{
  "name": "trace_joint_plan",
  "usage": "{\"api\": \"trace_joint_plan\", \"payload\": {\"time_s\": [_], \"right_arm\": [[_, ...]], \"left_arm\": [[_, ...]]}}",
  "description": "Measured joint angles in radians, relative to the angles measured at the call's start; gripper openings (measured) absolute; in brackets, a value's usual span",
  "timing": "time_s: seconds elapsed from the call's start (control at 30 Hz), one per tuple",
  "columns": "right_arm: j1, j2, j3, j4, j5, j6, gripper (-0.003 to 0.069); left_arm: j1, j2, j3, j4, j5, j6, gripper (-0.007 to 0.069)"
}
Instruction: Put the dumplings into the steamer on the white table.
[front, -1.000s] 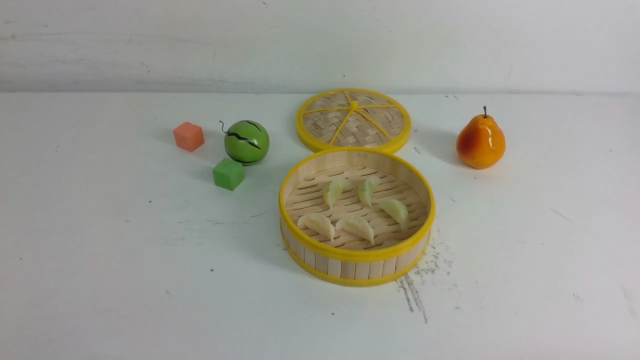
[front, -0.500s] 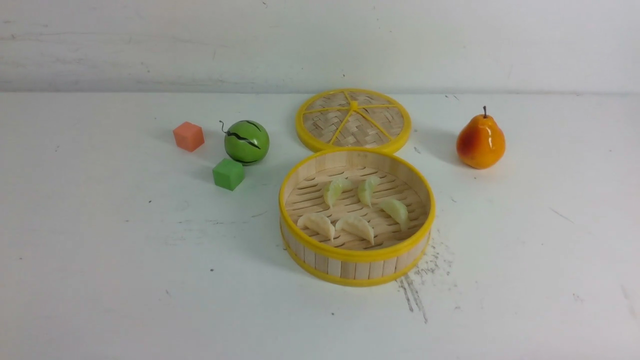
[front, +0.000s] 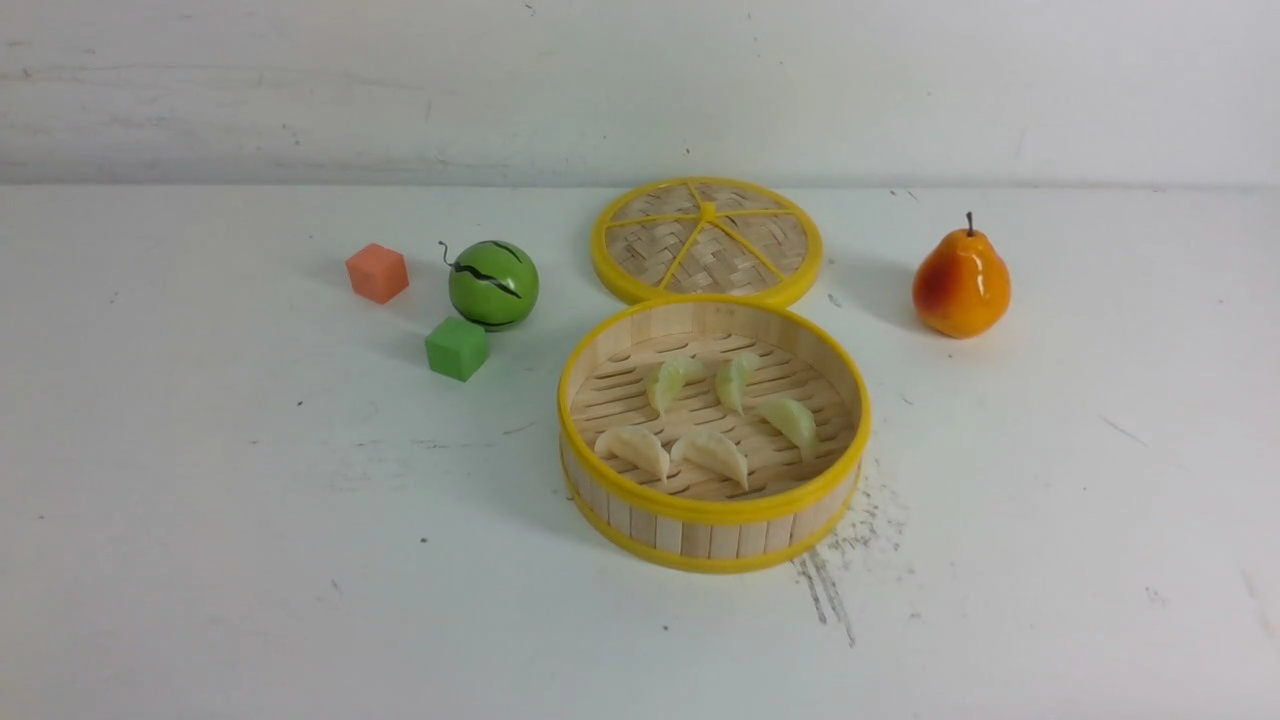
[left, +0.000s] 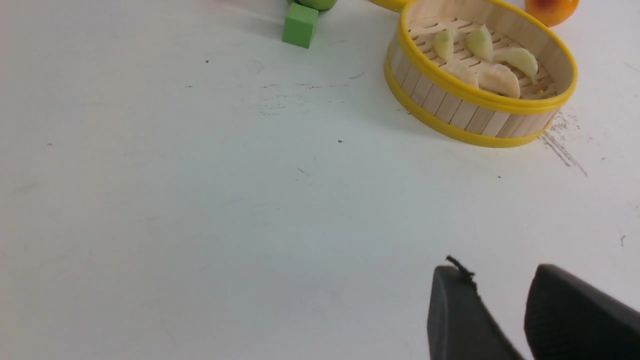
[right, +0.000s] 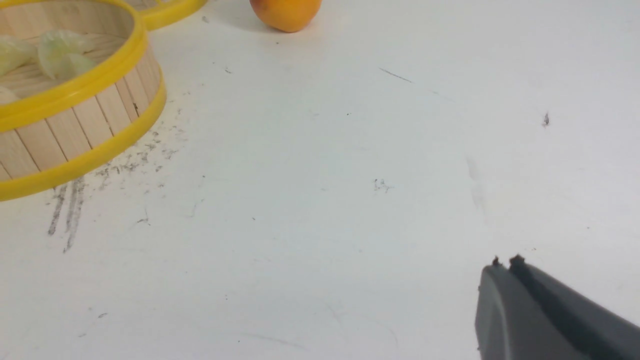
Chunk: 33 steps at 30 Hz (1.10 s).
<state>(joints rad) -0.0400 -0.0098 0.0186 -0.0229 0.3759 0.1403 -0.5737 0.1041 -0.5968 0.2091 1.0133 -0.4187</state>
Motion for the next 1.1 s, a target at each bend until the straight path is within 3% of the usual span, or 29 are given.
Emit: {"api": "trace_joint_plan", "payload": {"time_s": [0.27, 0.43, 0.57, 0.63, 0.87, 0.97, 1.1], "right_arm": [[0.0, 0.0, 0.0, 0.0, 0.0, 0.0, 0.0], [0.0, 0.0, 0.0, 0.0, 0.0, 0.0, 0.0002], [0.0, 0.0, 0.0, 0.0, 0.0, 0.0, 0.0003], [0.0, 0.0, 0.0, 0.0, 0.0, 0.0, 0.0003], [0.0, 0.0, 0.0, 0.0, 0.0, 0.0, 0.0008], [0.0, 0.0, 0.0, 0.0, 0.0, 0.0, 0.0011], [0.0, 0.0, 0.0, 0.0, 0.0, 0.0, 0.0016]], "left_arm": [[0.0, 0.0, 0.0, -0.002, -0.007, 0.0, 0.0212], [0.025, 0.0, 0.077, -0.015, -0.182, 0.0, 0.0213], [0.115, 0.0, 0.164, -0.044, -0.389, 0.0, 0.02], [0.21, 0.0, 0.238, -0.087, -0.532, 0.0, 0.0179], [0.4, -0.029, 0.381, -0.209, -0.715, 0.001, 0.0091], [0.484, -0.072, 0.453, -0.215, -0.825, 0.009, -0.0005], [0.514, -0.111, 0.528, -0.202, -0.885, 0.056, -0.0014]]}}
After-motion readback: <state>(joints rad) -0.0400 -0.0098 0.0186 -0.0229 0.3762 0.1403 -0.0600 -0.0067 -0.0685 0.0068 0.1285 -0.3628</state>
